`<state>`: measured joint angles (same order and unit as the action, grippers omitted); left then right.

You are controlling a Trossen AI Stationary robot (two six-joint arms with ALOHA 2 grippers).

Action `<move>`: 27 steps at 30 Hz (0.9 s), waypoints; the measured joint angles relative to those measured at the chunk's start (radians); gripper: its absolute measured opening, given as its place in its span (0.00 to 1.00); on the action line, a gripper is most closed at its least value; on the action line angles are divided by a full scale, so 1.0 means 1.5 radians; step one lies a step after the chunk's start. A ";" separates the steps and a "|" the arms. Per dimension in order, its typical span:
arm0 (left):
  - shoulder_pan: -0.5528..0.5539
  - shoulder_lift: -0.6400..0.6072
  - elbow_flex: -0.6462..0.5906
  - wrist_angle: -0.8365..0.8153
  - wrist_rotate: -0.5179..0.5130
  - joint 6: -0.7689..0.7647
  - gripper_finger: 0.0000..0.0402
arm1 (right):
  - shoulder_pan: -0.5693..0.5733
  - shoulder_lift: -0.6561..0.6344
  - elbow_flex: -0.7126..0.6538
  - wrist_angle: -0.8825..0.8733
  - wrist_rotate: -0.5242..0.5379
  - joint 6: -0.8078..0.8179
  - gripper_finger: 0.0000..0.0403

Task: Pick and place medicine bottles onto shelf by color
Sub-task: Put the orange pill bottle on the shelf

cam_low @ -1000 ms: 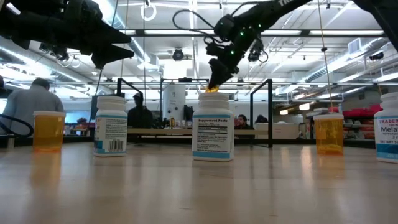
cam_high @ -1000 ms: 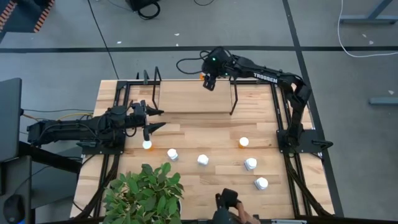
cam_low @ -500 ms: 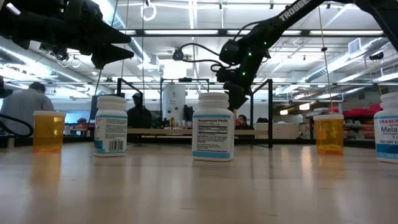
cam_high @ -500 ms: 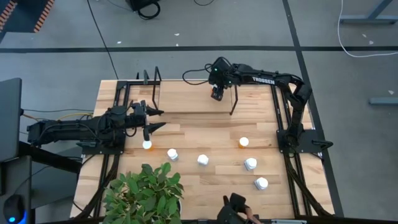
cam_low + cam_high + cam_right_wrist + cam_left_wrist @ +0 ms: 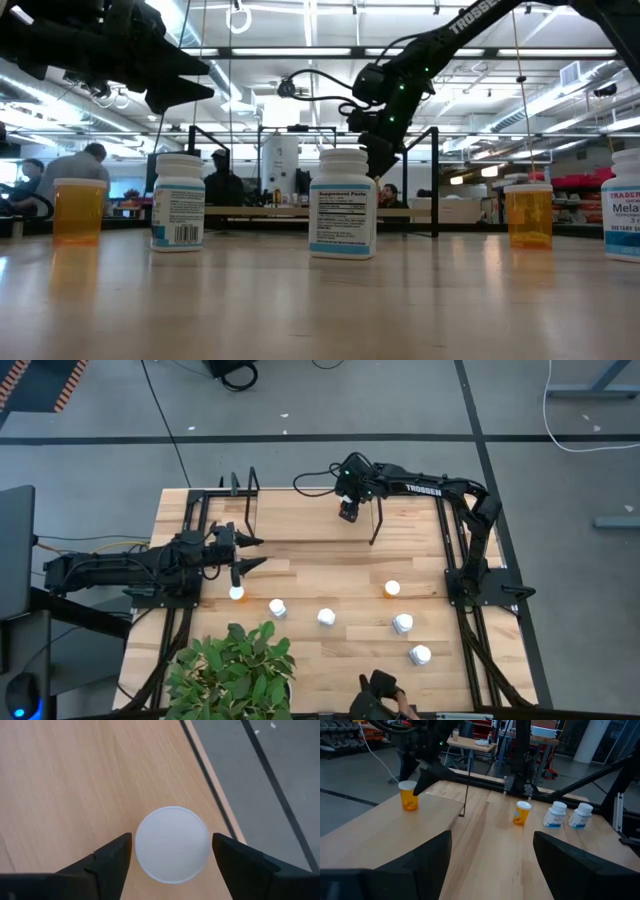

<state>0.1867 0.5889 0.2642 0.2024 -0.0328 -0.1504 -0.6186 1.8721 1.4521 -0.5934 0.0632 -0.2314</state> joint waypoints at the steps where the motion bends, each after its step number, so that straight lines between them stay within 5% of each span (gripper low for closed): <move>1: 0.000 0.000 0.000 0.000 0.000 -0.001 0.71 | 0.000 0.000 0.000 0.002 0.005 0.000 0.72; 21: 0.000 0.000 0.000 -0.002 0.000 -0.002 0.71 | 0.081 -0.001 0.110 -0.024 0.011 -0.002 0.77; 27: 0.000 0.000 0.000 -0.003 0.000 -0.011 0.71 | 0.096 -0.001 0.070 0.030 0.009 -0.041 0.56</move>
<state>0.1865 0.5891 0.2641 0.1978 -0.0326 -0.1675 -0.4744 1.8709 1.5574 -0.5481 0.0769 -0.2932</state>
